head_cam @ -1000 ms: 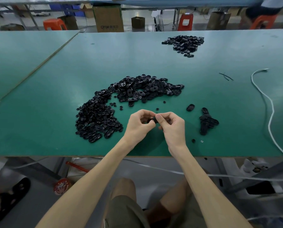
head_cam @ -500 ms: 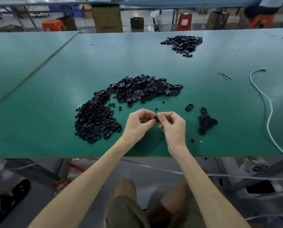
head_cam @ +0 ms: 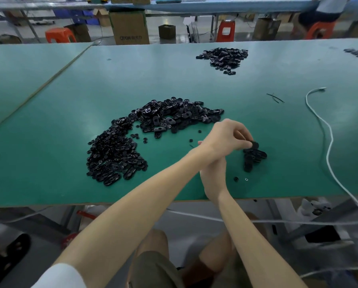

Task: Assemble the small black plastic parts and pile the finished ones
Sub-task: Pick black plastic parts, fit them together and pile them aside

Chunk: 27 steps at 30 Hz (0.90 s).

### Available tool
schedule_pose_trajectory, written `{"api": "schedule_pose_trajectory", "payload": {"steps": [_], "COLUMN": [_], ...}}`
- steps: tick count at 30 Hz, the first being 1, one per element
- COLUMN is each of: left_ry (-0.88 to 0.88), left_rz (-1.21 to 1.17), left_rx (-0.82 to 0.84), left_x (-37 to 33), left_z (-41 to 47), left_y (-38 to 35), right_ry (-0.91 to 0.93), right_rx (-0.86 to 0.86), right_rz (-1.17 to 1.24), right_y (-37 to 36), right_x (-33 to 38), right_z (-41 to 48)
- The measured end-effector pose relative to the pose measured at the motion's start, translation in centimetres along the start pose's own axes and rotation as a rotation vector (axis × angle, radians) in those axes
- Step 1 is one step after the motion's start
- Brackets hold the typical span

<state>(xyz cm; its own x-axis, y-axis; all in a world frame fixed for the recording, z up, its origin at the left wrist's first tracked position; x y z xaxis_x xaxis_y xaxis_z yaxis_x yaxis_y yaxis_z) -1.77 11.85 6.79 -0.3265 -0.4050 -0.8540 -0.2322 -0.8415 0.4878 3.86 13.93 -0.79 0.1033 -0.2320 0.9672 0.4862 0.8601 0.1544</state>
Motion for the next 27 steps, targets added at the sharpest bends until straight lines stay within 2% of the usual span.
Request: {"api": "schedule_pose_trajectory", "payload": {"steps": [2,5,7,9,13,16,20,24,27], "left_ry": [0.016,0.044,0.062,0.071,0.123,0.146,0.237,0.215,0.144], "left_rz": [0.039,0.073,0.083,0.168,0.552,0.831,1.061,1.135,1.073], "left_rx": [0.032,0.006,-0.085,-0.202,-0.356,-0.374,-0.352,-0.343,-0.390], "left_x": [0.0,0.5,1.1,2.1,5.8,8.4,10.2,10.6,10.3], "left_z": [0.5,0.8,1.0,1.4,2.0,1.4,0.4,0.0,0.0], "left_y": [-1.3,-1.9,-1.1,0.6,5.3,8.1,10.6,11.4,11.4], "right_ry": [0.066,-0.029,-0.120,-0.169,-0.175,-0.182,-0.185,-0.183,-0.183], "right_rx": [-0.042,-0.039,-0.031,-0.008,-0.042,-0.054,-0.042,-0.039,-0.041], "right_rz": [0.041,0.164,0.264,0.229,0.161,0.164,0.171,0.185,0.179], "right_y": [0.5,0.7,0.2,-0.2,-0.6,-0.5,-0.6,-0.7,-0.6], "right_x": [-0.1,-0.4,0.0,0.3,0.1,0.0,0.0,0.1,0.0], "right_z": [-0.1,0.0,0.2,0.4,0.5,0.6,0.7,0.5,0.6]}}
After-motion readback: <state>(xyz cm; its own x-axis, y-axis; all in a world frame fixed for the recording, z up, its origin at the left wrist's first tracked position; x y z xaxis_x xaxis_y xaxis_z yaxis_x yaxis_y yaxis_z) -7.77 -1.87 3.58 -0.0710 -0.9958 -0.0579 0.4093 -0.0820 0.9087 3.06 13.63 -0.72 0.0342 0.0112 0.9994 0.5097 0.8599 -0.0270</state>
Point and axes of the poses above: each hand's wrist, its own z-axis towards the middle knuckle, its own y-axis out of the back of the hand, x = y × z, the point moved 1 cm from there along z, towards the middle knuckle, and after that the axes turned 10 degrees about -x, right-handed, at the moved point
